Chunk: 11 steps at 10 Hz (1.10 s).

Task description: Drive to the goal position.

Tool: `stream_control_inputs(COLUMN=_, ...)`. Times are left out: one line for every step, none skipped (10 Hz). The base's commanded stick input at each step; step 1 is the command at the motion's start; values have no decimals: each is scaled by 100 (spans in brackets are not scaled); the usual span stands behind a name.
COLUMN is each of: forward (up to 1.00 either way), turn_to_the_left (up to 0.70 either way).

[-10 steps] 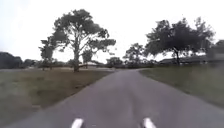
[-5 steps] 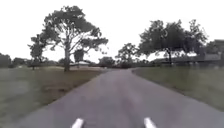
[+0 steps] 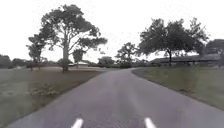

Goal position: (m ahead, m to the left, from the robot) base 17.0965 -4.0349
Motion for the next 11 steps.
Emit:
stream_control_inputs(forward=85, turn_to_the_left=0)
stream_control_inputs(forward=85, turn_to_the_left=0)
stream_control_inputs(forward=85, turn_to_the_left=0)
stream_control_inputs(forward=85, turn_to_the_left=0)
stream_control_inputs(forward=85, turn_to_the_left=0)
stream_control_inputs(forward=85, turn_to_the_left=0)
stream_control_inputs(forward=85, turn_to_the_left=0)
stream_control_inputs(forward=85, turn_to_the_left=0)
stream_control_inputs(forward=85, turn_to_the_left=0)
stream_control_inputs(forward=85, turn_to_the_left=0)
stream_control_inputs(forward=85, turn_to_the_left=0)
